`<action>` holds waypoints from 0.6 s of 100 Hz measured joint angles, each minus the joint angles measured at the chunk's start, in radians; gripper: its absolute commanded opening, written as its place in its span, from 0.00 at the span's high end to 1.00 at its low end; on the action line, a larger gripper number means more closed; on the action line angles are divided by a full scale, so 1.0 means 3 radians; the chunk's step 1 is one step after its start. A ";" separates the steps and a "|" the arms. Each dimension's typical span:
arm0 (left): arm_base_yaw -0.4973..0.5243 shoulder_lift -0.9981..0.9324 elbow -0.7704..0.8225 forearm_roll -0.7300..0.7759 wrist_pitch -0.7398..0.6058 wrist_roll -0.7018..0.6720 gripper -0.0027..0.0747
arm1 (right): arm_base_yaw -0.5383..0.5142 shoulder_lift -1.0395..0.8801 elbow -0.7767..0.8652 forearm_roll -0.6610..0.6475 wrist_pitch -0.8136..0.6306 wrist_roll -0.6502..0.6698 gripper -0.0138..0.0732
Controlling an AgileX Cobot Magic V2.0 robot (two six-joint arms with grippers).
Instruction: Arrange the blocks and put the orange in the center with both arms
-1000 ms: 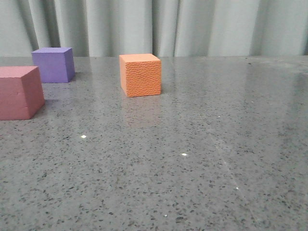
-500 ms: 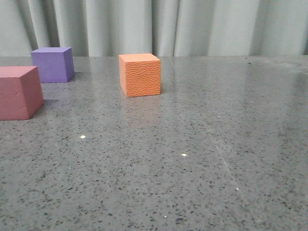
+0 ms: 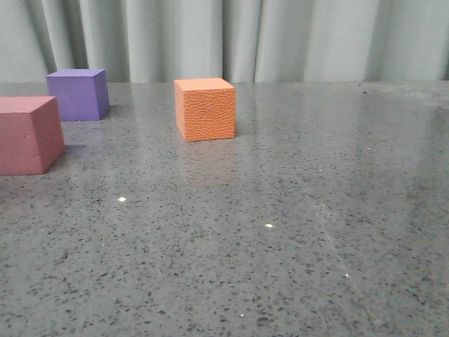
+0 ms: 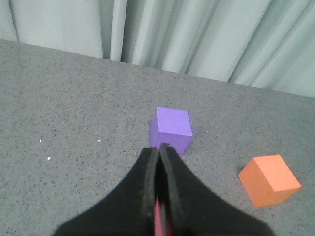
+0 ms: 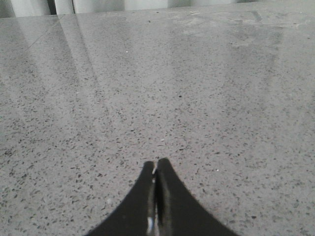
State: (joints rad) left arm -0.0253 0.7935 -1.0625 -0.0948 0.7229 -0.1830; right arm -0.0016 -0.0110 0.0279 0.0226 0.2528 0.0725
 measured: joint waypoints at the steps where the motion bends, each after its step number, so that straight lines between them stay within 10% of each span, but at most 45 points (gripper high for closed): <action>1: 0.0000 0.0021 -0.0034 -0.0006 0.0000 0.0000 0.98 | 0.0000 0.0000 0.0000 0.0000 0.0000 0.0000 0.92; 23: 0.0000 0.0531 -0.0294 -0.0168 0.0010 0.0459 0.79 | 0.0000 0.0000 0.0000 0.0000 0.0000 0.0000 0.92; 43: 0.0000 0.0729 -0.0309 -0.0919 0.0056 0.1253 0.03 | 0.0000 0.0000 0.0000 0.0000 0.0000 0.0000 0.92; 60: 0.0000 0.0811 -0.0325 -0.1140 0.0032 0.1452 0.13 | 0.0000 0.0000 0.0000 0.0000 0.0000 0.0000 0.92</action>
State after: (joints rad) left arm -0.0253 1.0367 -1.1601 -0.4369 0.7326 0.2527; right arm -0.0016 -0.0110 0.0279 0.0226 0.2528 0.0725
